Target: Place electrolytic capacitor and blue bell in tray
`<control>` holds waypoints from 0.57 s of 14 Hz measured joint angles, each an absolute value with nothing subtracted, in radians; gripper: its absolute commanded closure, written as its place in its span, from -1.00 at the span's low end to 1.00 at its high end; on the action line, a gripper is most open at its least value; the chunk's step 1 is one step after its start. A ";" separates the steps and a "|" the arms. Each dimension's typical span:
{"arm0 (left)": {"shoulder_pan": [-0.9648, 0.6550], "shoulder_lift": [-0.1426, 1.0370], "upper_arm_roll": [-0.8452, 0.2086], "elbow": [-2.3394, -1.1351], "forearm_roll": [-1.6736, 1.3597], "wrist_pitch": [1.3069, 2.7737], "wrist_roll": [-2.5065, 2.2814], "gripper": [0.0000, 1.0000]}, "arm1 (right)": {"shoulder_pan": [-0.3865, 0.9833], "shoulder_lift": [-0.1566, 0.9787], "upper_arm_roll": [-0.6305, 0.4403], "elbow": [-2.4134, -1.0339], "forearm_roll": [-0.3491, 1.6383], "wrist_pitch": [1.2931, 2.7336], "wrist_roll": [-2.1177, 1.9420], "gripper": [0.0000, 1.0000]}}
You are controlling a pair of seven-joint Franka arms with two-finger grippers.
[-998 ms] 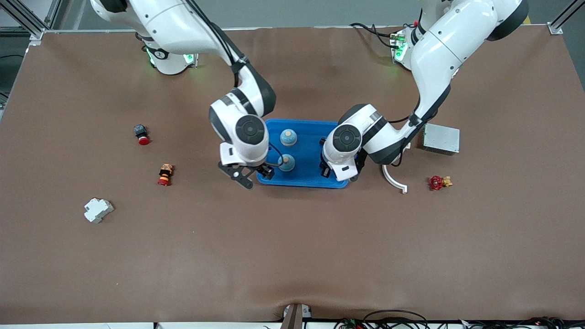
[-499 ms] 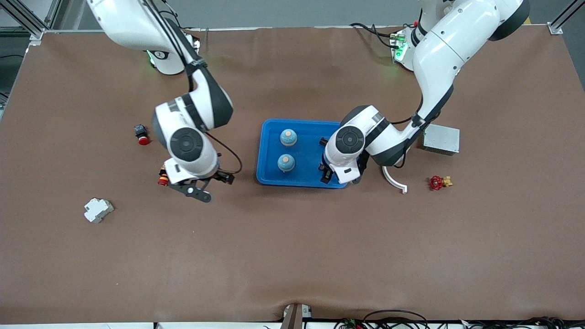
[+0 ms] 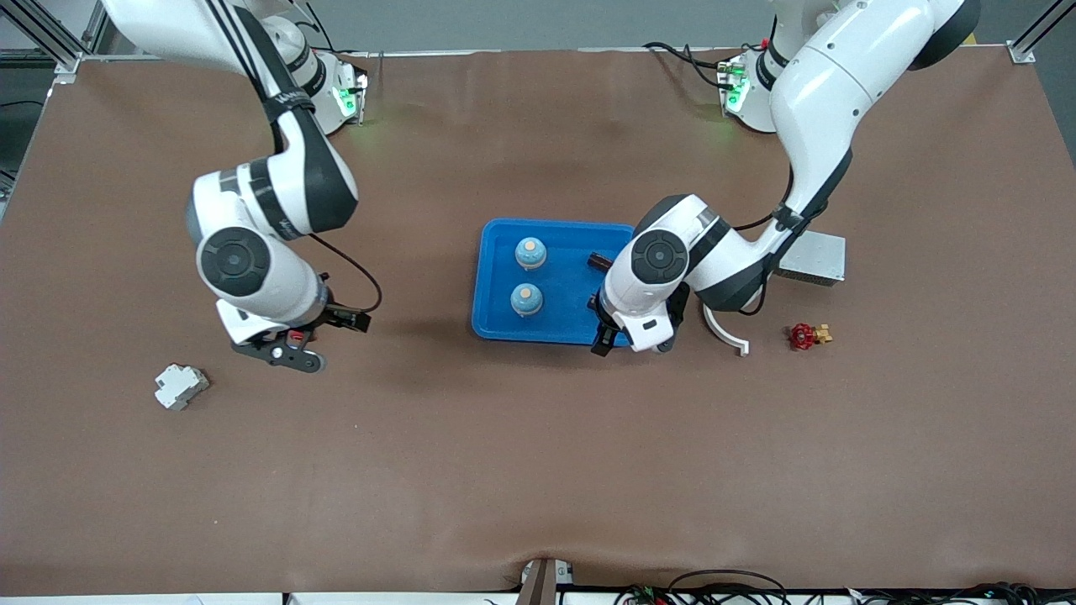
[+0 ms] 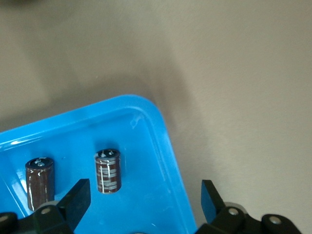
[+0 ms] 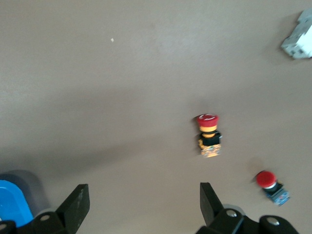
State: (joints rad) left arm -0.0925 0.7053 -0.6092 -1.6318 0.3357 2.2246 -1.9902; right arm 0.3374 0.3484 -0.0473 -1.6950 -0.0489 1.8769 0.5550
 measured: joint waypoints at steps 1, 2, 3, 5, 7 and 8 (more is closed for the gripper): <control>-0.084 0.691 -0.609 -1.627 0.336 2.216 -1.977 -1.00 | 0.321 0.334 -0.048 -1.698 -0.049 1.866 0.528 -1.00; -0.073 0.673 -0.609 -1.621 0.336 2.206 -1.954 -1.00 | 0.303 0.316 -0.047 -1.699 -0.050 1.855 0.499 -1.00; -0.059 0.654 -0.609 -1.610 0.336 2.188 -1.916 -1.00 | 0.285 0.298 -0.047 -1.699 -0.052 1.842 0.460 -1.00; -0.031 0.617 -0.609 -1.578 0.336 2.127 -1.808 -1.00 | 0.241 0.258 -0.047 -1.700 -0.053 1.811 0.367 -1.00; -0.002 0.584 -0.610 -1.532 0.336 2.041 -1.691 -1.00 | 0.197 0.219 -0.047 -1.701 -0.053 1.782 0.306 -1.00; 0.014 0.571 -0.610 -1.508 0.336 1.998 -1.630 -1.00 | 0.179 0.200 -0.047 -1.701 -0.053 1.772 0.277 -1.00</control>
State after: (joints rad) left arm 0.0136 0.5709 -0.6095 -1.5081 0.3364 1.9984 -1.6298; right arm 0.1785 0.2003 -0.0472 -1.7014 -0.0533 1.7720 0.2766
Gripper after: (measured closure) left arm 0.000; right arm 0.000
